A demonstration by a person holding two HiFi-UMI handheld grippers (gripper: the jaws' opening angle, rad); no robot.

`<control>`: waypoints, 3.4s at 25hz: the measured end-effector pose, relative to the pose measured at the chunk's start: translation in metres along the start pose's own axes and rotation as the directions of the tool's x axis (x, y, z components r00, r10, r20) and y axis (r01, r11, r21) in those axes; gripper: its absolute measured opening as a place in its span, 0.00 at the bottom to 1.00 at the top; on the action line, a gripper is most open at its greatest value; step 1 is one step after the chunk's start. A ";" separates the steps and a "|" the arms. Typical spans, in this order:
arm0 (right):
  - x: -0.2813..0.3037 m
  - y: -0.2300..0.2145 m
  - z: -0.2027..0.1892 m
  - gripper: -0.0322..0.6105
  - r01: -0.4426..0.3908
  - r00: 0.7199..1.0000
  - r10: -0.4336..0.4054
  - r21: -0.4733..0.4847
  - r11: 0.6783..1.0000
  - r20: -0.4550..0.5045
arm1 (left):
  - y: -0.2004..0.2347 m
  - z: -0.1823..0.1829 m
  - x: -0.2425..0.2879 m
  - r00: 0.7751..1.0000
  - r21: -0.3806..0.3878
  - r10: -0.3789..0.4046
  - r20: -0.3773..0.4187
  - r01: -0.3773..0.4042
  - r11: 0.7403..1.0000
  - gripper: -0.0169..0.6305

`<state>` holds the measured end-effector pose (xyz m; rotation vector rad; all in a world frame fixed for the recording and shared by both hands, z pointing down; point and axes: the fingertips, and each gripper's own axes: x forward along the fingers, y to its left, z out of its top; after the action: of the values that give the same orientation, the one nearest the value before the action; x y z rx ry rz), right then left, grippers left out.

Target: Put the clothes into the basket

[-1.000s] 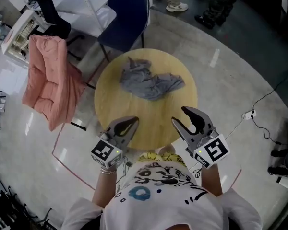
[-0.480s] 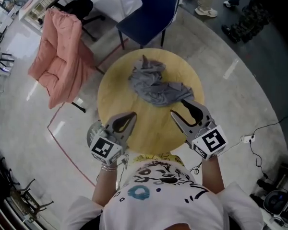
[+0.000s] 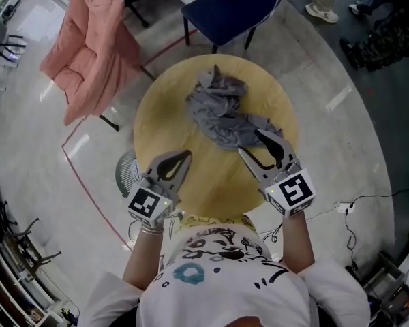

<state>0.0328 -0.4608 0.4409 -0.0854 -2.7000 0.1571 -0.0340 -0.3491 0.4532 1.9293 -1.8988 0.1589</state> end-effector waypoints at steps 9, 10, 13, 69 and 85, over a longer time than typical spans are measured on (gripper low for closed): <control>0.058 -0.021 -0.044 0.36 -0.039 0.996 0.041 0.032 0.999 -0.085 | 0.035 -0.025 0.034 0.997 -0.008 0.076 0.022 -0.076 0.997 0.05; 0.063 -0.025 -0.049 0.36 -0.033 0.995 0.036 0.031 0.999 -0.092 | 0.037 -0.029 0.039 0.997 -0.010 0.076 0.021 -0.076 0.997 0.05; 0.079 -0.035 -0.062 0.36 -0.016 0.995 0.019 0.028 0.999 -0.103 | 0.048 -0.037 0.052 0.994 -0.025 0.105 0.032 -0.104 0.994 0.05; 0.079 0.029 -0.080 0.18 0.086 0.967 -0.107 -0.099 0.991 -0.230 | 0.004 -0.036 0.002 0.998 0.016 -0.040 0.048 0.040 0.999 0.05; 0.036 0.117 -0.018 0.18 0.093 0.984 -0.110 -0.125 0.988 -0.137 | -0.008 -0.004 -0.098 0.990 0.067 -0.066 0.122 0.058 0.996 0.05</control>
<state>0.0122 -0.3404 0.4577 0.0055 -2.5608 -0.0386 -0.0307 -0.2571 0.4186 2.0818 -1.9310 0.0831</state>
